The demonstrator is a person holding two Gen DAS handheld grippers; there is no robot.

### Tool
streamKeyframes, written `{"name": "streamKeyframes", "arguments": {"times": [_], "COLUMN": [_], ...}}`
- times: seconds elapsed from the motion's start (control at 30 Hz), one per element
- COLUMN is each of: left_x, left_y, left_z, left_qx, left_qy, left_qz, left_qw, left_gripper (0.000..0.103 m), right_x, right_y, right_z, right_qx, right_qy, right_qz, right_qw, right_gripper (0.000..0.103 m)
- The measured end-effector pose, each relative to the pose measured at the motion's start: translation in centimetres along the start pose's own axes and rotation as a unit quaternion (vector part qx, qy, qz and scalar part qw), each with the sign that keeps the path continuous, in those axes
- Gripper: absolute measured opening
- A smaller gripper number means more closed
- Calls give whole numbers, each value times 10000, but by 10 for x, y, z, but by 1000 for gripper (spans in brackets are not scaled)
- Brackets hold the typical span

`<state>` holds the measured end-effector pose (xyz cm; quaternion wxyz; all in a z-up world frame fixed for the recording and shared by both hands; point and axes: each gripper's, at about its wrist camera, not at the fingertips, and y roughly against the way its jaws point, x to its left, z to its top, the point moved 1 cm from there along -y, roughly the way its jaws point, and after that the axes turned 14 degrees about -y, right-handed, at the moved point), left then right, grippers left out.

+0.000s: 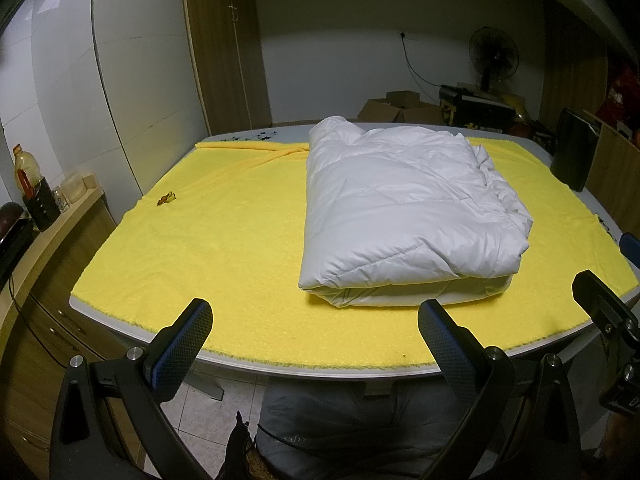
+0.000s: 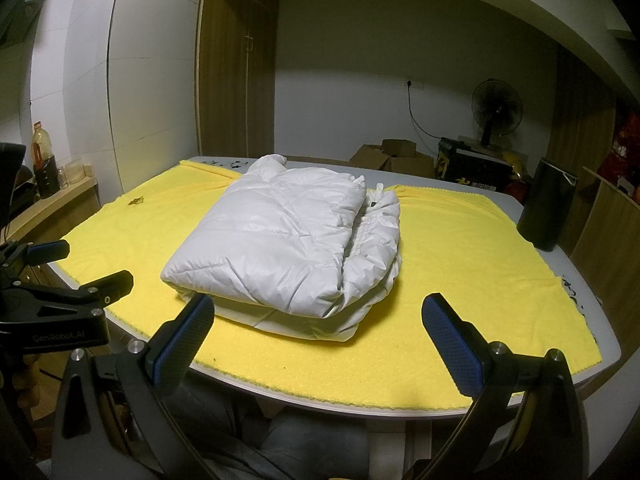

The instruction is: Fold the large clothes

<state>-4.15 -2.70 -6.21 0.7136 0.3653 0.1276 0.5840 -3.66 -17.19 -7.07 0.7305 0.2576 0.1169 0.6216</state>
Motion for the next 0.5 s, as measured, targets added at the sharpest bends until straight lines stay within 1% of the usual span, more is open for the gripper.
{"name": "streamKeyframes", "arguments": {"times": [0.3,0.5], "left_x": [0,-3], "left_y": [0,4], "left_z": [0,1], "left_qx": [-21,-172], "left_qy": [-9,-147], "left_qz": [-19,-52], "left_qw": [10000,9997], "left_gripper": [103,103], "right_x": [0,-2], "right_y": [0,0], "right_z": [0,-1], "right_qx": [-2,8], "right_qy": [-1,-8], "right_qz": [4,35], "right_qw": [10000,10000], "right_gripper": [103,103]}}
